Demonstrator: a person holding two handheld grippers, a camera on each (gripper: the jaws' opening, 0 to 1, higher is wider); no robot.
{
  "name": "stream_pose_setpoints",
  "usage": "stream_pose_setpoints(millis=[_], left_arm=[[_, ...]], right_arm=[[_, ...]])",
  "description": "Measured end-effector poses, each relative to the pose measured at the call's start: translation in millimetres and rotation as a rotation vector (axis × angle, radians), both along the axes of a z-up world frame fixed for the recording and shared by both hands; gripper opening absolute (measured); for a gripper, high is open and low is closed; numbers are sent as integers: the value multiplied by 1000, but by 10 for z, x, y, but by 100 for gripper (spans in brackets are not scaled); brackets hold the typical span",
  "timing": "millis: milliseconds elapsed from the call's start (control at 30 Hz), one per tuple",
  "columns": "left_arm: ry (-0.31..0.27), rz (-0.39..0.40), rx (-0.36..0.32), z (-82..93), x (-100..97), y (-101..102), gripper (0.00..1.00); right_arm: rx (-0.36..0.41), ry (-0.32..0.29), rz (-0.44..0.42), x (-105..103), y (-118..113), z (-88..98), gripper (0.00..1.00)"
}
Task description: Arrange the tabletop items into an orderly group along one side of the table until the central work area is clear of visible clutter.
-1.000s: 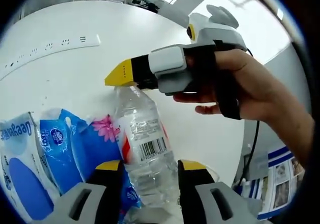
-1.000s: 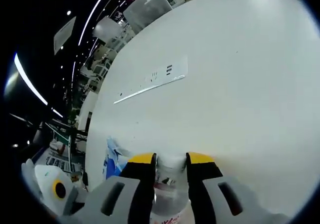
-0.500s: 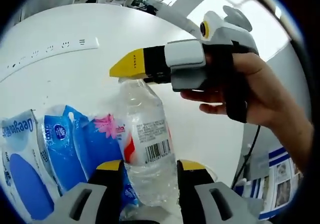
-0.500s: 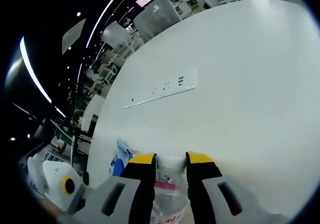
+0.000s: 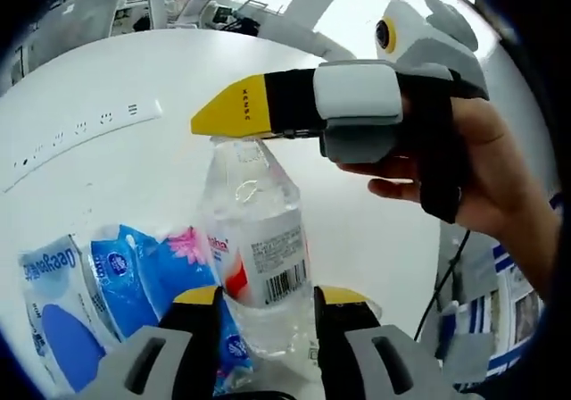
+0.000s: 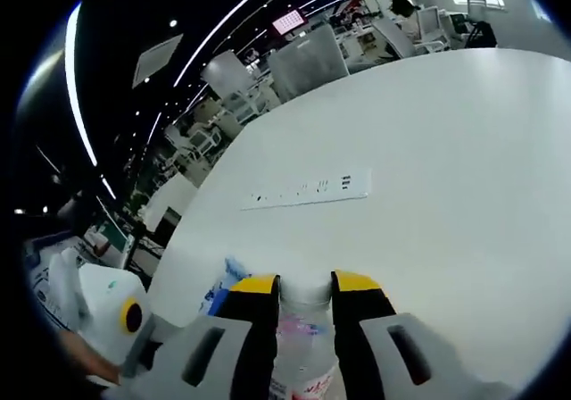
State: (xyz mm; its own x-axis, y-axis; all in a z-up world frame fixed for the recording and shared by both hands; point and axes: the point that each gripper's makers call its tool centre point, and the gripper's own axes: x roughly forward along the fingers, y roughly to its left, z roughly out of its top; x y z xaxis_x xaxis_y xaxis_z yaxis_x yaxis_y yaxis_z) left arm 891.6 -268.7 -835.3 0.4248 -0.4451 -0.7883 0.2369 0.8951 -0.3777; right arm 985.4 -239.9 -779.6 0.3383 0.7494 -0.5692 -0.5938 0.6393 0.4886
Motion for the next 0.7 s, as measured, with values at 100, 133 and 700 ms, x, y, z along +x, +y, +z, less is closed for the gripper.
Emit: stream_pose_setpoints(millis=[100,133,700], left_arm=[[-22,0,11,40,19,17,38],[-25,-1,14,45,14,22,38],[-98,-38,77,131,-218,-59,39]], right_arm=[[10,-67,17,-48,11,118,17],[15,-71,22,-75,14,148,17],[-1,-283,54,-595,-193,524,17]])
